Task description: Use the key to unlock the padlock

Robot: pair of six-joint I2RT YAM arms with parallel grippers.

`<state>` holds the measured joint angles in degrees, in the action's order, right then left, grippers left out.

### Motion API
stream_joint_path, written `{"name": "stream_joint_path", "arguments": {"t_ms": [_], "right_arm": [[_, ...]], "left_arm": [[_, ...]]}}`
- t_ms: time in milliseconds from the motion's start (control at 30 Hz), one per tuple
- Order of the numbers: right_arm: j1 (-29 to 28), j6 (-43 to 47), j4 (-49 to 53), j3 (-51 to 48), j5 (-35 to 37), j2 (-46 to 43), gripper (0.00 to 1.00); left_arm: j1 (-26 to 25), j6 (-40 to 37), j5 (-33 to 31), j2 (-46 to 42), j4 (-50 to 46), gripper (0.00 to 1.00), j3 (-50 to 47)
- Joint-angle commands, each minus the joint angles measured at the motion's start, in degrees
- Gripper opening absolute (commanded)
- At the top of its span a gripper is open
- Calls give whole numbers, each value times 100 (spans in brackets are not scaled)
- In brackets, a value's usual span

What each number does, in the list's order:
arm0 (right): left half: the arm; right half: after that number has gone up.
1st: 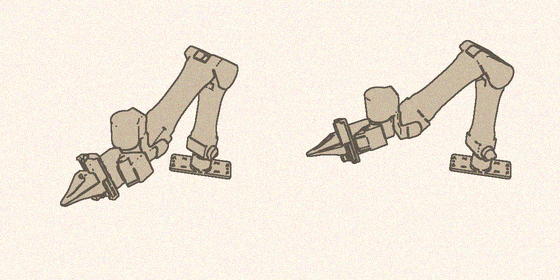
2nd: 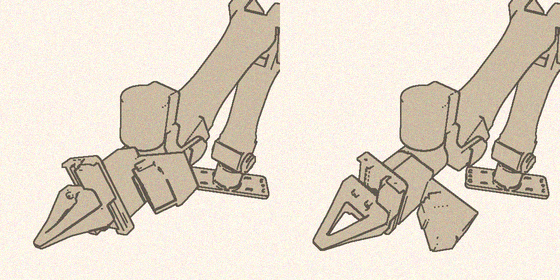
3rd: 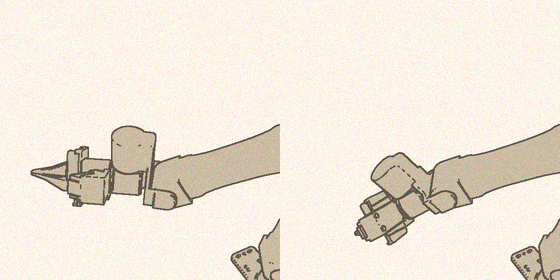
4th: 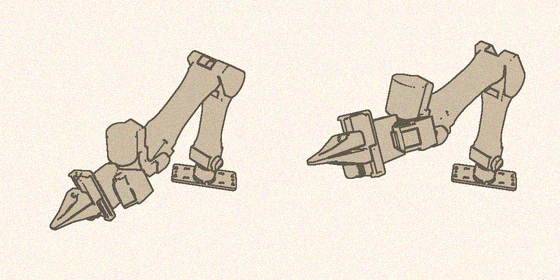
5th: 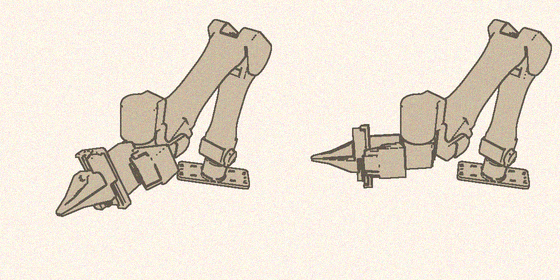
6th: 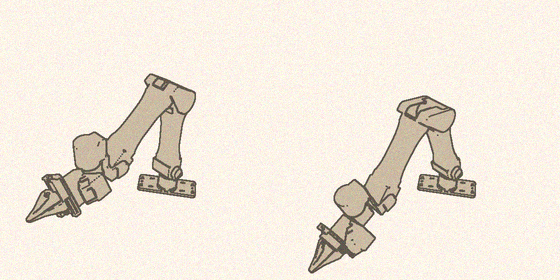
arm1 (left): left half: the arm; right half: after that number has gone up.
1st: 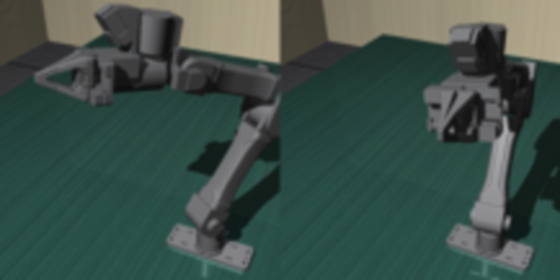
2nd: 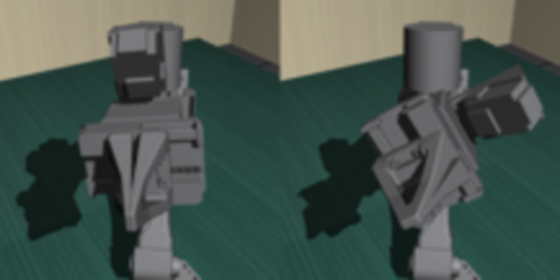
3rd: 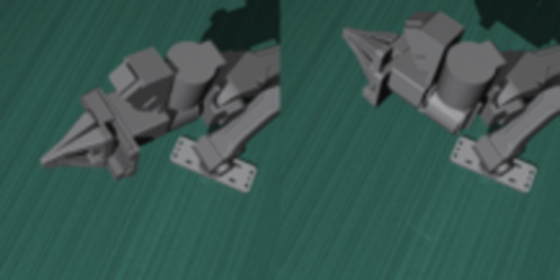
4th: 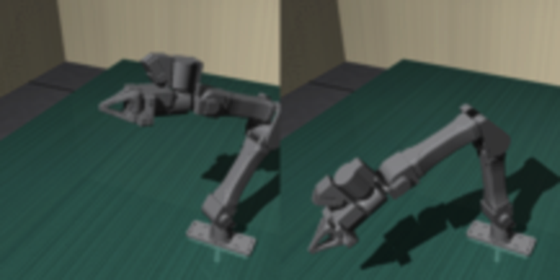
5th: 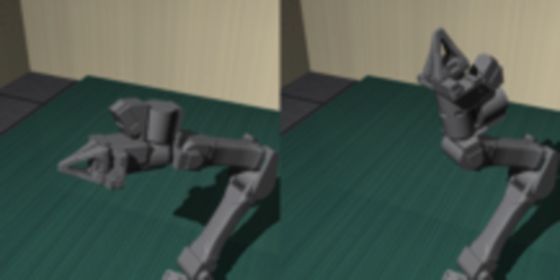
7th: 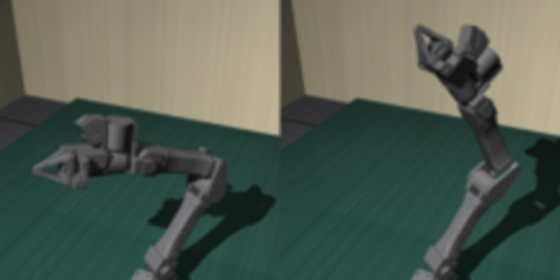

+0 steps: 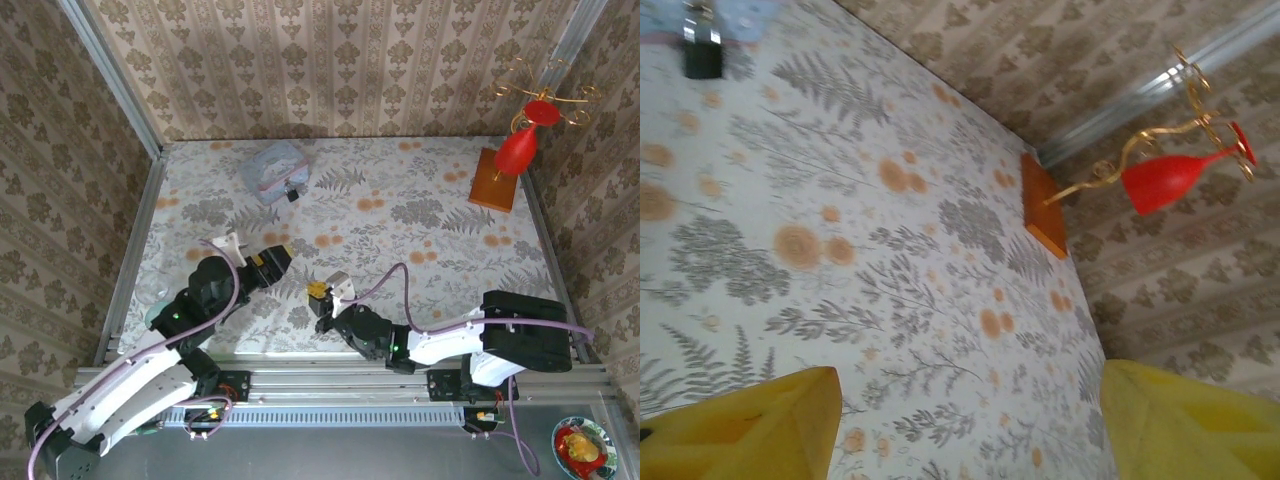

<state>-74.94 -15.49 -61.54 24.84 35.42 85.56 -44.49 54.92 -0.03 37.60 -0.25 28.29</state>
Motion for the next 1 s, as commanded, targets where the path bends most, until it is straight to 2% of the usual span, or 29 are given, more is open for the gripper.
{"name": "stream_joint_path", "arguments": {"t_ms": [0, 67, 167, 333, 733, 967], "right_arm": [[32, -711, -900, -94, -379, -10, 0], [70, -786, -1171, -126, -498, 35, 0], [215, -1190, -1281, -175, -684, -30, 0], [365, -1507, -1256, -199, -899, -376, 0], [540, -2043, -986, -216, -1037, -516, 0], [623, -2222, -592, -188, -1121, -751, 0]], "left_arm": [[-52, -52, 708, 419, 1034, 69, -192], [-197, 33, 763, 734, 1250, 69, -135], [-471, 461, 507, 1060, 1214, 68, -31], [-798, 744, 330, 1179, 1753, 62, -154], [-895, 739, -17, 880, 1414, 23, -73], [-900, 736, -19, 937, 1386, 5, 30]]}}
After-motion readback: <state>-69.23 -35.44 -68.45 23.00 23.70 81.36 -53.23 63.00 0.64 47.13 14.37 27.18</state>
